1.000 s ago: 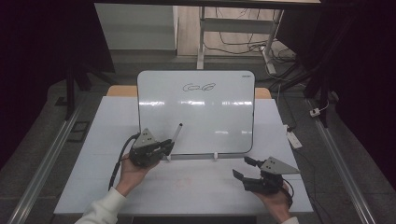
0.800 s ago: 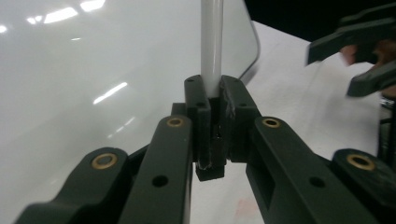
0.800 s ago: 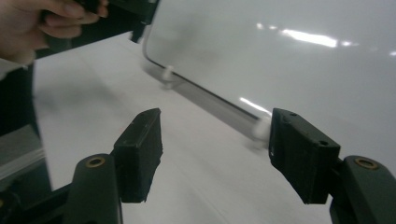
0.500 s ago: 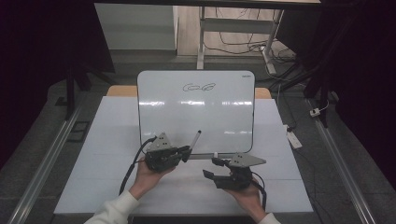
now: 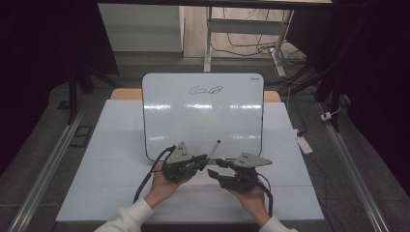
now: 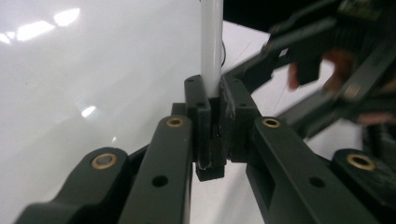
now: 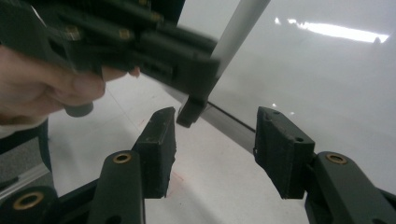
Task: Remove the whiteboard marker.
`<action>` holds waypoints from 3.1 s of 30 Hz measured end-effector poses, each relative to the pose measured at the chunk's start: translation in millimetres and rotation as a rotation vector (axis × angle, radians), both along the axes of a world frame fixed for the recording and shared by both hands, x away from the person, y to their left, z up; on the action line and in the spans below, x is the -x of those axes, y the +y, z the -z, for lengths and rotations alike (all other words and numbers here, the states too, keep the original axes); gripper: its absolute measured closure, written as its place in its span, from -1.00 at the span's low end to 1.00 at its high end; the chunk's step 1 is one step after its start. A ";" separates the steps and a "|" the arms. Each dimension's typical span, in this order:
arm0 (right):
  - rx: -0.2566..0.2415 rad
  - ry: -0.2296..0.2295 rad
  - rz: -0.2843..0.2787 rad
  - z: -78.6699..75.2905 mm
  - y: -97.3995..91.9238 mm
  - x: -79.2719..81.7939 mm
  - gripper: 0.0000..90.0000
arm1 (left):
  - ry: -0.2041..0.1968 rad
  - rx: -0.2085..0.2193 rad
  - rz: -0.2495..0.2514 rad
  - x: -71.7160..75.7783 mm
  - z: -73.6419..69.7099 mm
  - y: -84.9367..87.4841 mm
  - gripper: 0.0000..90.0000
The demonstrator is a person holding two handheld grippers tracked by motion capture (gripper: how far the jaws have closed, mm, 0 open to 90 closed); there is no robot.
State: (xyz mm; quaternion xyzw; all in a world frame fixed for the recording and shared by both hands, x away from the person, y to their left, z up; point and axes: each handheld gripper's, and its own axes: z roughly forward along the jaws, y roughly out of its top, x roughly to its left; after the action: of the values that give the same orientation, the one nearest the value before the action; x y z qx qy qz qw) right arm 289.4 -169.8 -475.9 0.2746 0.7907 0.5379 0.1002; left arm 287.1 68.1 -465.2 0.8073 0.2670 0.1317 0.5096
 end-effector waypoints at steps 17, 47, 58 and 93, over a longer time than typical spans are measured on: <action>-0.083 -0.039 0.033 -24.2 -17.4 -7.6 0.24 | -0.029 -0.070 0.129 3.8 7.8 -9.3 0.83; 0.109 0.088 -0.208 -21.9 -8.2 -13.5 0.65 | -0.048 -0.227 0.290 4.1 8.8 -8.7 0.83; 0.098 0.127 -0.244 -22.9 -7.6 -14.7 0.77 | -0.057 -0.258 0.305 5.3 11.5 -12.3 0.83; -0.084 -0.277 0.061 -65.2 -31.3 -22.4 0.77 | 0.182 -0.074 -0.220 64.4 37.2 143.3 -0.38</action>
State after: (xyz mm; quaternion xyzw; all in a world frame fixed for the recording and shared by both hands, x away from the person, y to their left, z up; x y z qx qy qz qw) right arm 311.8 -201.1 -410.7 0.2258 0.7373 0.6001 0.2129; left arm 222.7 211.5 -502.4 0.8000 0.3939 0.1226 0.4357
